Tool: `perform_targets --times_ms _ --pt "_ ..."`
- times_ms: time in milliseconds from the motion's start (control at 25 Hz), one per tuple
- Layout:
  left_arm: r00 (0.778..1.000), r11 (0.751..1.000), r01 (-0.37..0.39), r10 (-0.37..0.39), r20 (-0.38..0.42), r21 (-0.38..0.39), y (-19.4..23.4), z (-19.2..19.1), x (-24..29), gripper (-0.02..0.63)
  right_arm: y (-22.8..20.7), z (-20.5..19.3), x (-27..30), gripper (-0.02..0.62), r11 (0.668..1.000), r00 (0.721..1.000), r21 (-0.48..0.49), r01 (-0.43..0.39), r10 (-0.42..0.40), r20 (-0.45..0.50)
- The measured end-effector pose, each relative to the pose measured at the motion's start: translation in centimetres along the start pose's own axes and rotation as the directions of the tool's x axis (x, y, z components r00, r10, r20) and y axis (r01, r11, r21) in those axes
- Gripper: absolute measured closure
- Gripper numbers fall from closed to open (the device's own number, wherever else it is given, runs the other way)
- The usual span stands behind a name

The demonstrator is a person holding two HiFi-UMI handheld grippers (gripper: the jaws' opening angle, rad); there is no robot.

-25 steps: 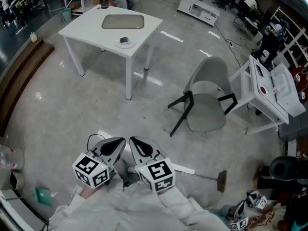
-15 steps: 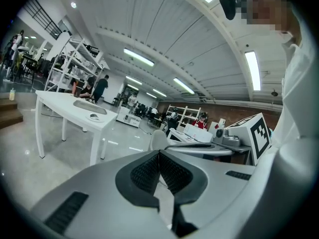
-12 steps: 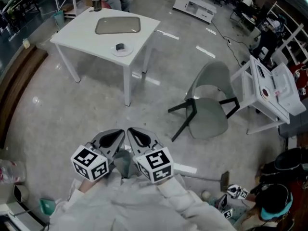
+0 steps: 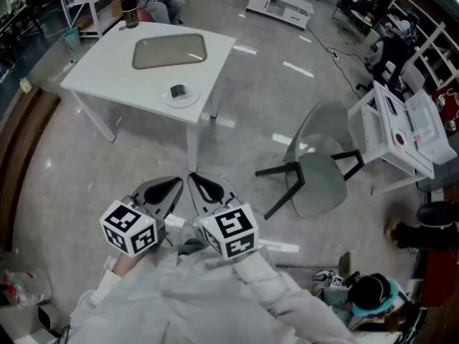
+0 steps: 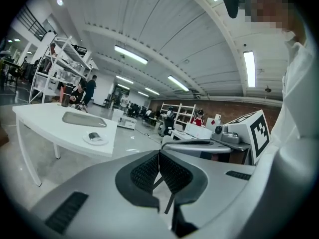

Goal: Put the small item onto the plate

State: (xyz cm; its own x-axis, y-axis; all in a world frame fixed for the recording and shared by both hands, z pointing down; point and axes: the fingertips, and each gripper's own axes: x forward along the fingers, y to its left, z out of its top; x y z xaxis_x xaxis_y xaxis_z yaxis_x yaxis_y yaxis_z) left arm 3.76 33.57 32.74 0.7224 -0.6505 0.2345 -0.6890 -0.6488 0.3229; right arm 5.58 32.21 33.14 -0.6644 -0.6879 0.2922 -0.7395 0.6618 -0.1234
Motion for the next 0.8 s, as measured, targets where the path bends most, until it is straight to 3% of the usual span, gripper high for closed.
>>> perform_targets --times_ms 240,800 --pt "1.000 0.999 0.024 -0.024 -0.010 -0.039 3.7 0.4 0.8 0.595 -1.4 0.7 3.0 0.580 0.999 1.000 0.034 0.022 -0.022 -0.012" --pt "0.999 1.000 -0.010 0.009 -0.048 -0.015 10.7 2.0 6.0 0.596 -6.3 1.2 10.5 0.580 0.999 0.998 0.031 0.014 -0.012 -0.066"
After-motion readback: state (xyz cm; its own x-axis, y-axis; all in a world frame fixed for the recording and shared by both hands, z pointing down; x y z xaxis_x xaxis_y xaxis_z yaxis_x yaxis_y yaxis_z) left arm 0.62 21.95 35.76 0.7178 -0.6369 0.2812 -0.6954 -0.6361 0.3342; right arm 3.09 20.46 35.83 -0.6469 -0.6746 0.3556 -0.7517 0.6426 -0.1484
